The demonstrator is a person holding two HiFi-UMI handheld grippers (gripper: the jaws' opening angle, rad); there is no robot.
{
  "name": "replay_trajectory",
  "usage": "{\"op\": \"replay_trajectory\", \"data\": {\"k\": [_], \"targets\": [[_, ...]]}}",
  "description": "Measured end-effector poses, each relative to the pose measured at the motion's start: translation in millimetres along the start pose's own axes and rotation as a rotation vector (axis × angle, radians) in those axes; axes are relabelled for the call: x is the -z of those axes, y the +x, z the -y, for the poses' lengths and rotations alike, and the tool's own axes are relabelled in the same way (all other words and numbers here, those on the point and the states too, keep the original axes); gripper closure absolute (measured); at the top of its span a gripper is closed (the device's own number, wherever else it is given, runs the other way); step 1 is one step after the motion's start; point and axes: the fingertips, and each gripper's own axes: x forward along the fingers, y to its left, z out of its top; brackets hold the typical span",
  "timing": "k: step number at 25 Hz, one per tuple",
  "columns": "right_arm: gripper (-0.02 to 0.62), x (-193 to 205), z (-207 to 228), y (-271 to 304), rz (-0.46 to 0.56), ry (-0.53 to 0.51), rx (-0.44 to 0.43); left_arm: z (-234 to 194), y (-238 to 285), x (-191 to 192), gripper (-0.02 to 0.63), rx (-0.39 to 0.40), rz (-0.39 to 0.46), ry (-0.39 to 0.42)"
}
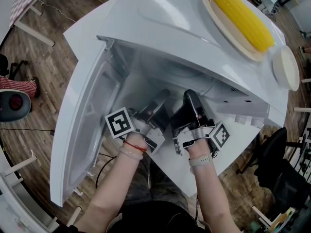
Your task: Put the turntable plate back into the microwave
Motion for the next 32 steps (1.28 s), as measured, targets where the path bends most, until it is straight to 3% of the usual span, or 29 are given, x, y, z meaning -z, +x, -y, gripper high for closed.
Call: {"op": "replay_trajectory", "data": {"k": [21,32], "targets": [[0.533,17.6,-0.4,-5.9,-0.055,0.021,0.009,0.5,5.4,-10.3,0.548,-0.006,0.04,-0.018],[0.543,11.7,3.2,-1.6,-0.036,0.018,0.045,-0.6,8.6,-13.3,0.548,-0.02,0.05,-0.007]]}}
